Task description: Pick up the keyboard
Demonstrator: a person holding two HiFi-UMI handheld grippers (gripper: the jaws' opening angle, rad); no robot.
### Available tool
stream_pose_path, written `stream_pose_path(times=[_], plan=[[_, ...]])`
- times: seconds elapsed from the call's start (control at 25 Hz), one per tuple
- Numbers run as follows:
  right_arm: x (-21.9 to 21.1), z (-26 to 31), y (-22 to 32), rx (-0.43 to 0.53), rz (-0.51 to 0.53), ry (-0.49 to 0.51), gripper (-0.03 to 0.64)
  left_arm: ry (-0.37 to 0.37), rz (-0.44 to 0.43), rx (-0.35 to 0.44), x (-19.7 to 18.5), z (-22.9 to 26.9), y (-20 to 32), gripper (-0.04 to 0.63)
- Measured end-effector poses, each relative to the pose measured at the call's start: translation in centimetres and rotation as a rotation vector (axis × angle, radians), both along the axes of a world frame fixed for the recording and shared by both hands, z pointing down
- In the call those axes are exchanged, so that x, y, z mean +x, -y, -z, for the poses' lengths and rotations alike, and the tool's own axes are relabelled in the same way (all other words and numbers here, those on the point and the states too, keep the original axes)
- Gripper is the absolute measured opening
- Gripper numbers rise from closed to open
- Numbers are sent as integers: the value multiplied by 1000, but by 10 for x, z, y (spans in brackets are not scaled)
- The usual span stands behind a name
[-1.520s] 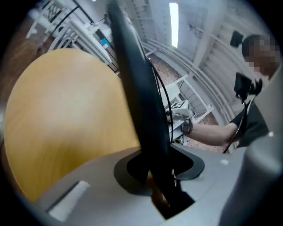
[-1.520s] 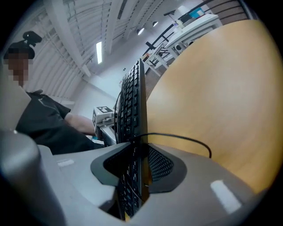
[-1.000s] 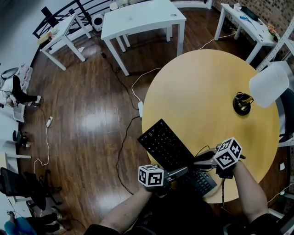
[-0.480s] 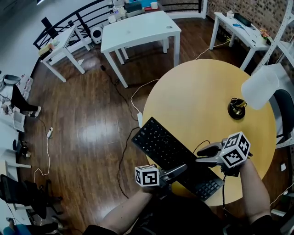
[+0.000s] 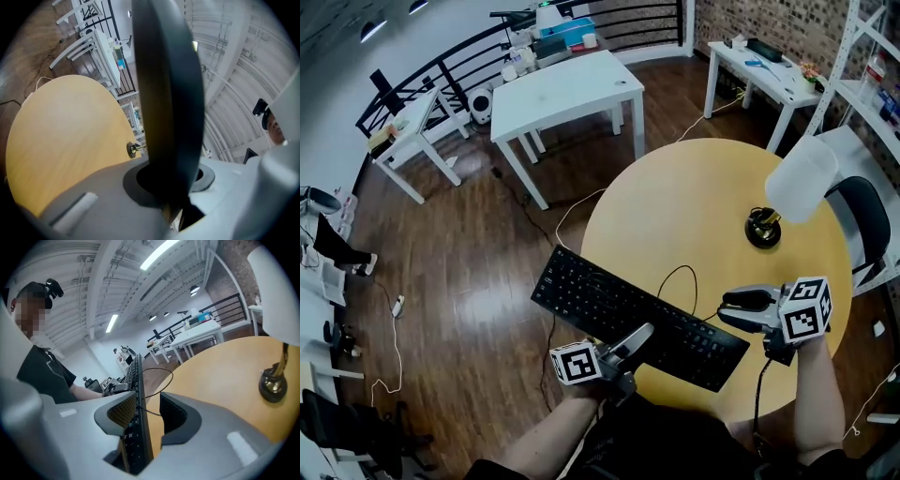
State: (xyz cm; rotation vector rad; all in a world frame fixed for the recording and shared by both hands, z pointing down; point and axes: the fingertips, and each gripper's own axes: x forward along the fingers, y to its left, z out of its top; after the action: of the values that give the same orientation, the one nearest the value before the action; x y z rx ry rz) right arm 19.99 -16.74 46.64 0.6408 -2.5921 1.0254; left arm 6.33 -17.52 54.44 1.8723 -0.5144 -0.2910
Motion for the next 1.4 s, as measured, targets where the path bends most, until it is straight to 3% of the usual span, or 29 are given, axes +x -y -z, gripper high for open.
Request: stream_pose_path(times=[0.28,0.56,0.8,0.88,1.0,1.24,1.4], plan=[[21,25,-11,64,-198,8,155,-39,70,-21,-13,18,8,302],[41,49,-21,164,-353,18,109,-162,78,35,-12,63,20,302],[62,67,-23,254,-536,21,4,-158,101,99,-20,92,34,302],[65,77,-25,289,-574,51,2,-159,114,118,-22,104,36,302],[68,81,-28,327,-615,20,2,-155,118,151,-24,121,36,302],[74,83,-37,334,-694,6,2,-143,134,220,-21,150,29,304],[83,82,-44,332,-735,9,1,-171,131,216,-16,157,23,303]])
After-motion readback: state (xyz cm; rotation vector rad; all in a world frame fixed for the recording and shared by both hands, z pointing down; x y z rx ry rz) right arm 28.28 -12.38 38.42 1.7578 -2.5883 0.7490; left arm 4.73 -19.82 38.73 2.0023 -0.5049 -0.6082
